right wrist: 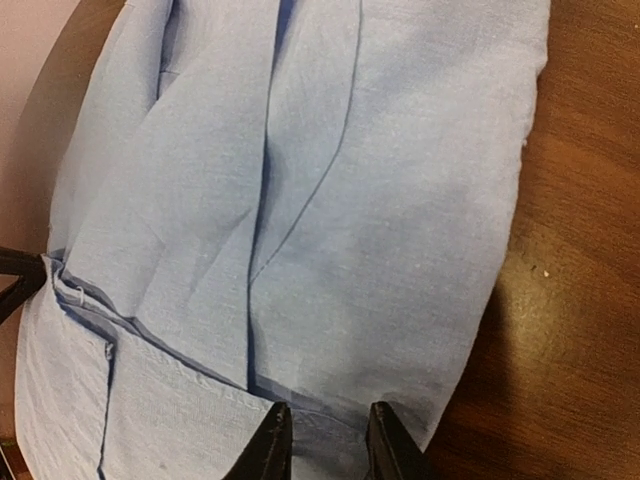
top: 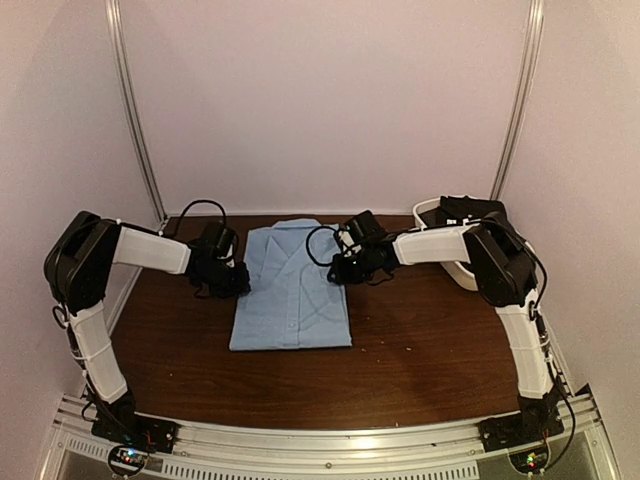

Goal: Fold and stack the long sleeve shirts
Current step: Pick up the square-folded shirt from the center of the board, then turn over the square-folded shirt at the center of the board, then move the square-folded shirt to the center of the board.

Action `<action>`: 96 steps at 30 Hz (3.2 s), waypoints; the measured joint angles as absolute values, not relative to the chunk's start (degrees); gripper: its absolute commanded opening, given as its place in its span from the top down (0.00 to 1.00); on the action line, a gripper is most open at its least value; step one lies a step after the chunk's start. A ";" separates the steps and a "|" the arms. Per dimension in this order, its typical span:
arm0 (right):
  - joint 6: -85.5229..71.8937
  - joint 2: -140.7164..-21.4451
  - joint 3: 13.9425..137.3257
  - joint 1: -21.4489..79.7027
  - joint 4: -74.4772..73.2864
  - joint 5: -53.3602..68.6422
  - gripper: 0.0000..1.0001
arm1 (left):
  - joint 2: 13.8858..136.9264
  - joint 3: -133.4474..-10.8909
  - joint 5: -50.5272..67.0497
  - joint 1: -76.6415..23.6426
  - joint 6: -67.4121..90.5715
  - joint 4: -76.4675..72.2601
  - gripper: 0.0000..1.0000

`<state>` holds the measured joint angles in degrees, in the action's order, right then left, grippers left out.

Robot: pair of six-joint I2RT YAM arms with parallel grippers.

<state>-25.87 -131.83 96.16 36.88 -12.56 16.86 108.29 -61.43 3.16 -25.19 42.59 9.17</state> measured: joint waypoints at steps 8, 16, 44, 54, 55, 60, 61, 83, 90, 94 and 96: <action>-24.29 -125.01 92.75 36.88 -16.60 14.81 0.69 | 104.16 -60.49 0.78 -26.26 44.03 13.45 0.68; -26.17 -109.80 76.69 39.94 -14.06 15.90 0.69 | 91.24 -57.49 2.72 -26.81 43.64 16.56 0.70; -39.79 -100.49 50.06 52.64 -2.50 16.25 0.72 | 84.97 -37.80 12.69 -36.49 47.09 16.01 0.77; -40.99 -96.33 47.92 52.62 -3.42 14.26 0.70 | 76.16 -35.53 9.15 -36.49 49.63 19.88 0.76; -41.01 -96.36 47.92 52.62 -3.42 14.26 0.70 | 75.79 -34.68 9.13 -36.49 49.95 19.86 0.77; -41.39 -96.71 47.99 52.36 -2.92 14.44 0.70 | 75.46 -31.94 9.21 -36.51 51.20 20.01 0.77; -41.41 -96.90 48.01 52.31 -2.79 14.52 0.69 | 75.46 -31.68 9.26 -36.51 51.46 19.81 0.77; -42.50 -100.14 48.05 51.00 1.54 17.06 0.71 | 77.78 -30.15 11.53 -36.49 54.19 13.89 0.78; -42.68 -100.42 48.05 51.00 2.13 17.78 0.71 | 77.91 -30.11 11.44 -36.49 54.37 13.76 0.83; -42.74 -100.57 48.05 51.00 2.46 18.02 0.72 | 78.02 -30.11 11.33 -36.49 54.61 13.76 0.87; -42.89 -100.64 48.05 51.00 2.55 18.04 0.73 | 78.08 -30.09 11.31 -36.49 54.59 13.76 0.89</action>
<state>-42.89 -100.64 48.05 51.00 2.55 18.04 78.08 -30.09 11.31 -36.49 54.59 13.76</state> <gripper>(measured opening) 0.279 0.137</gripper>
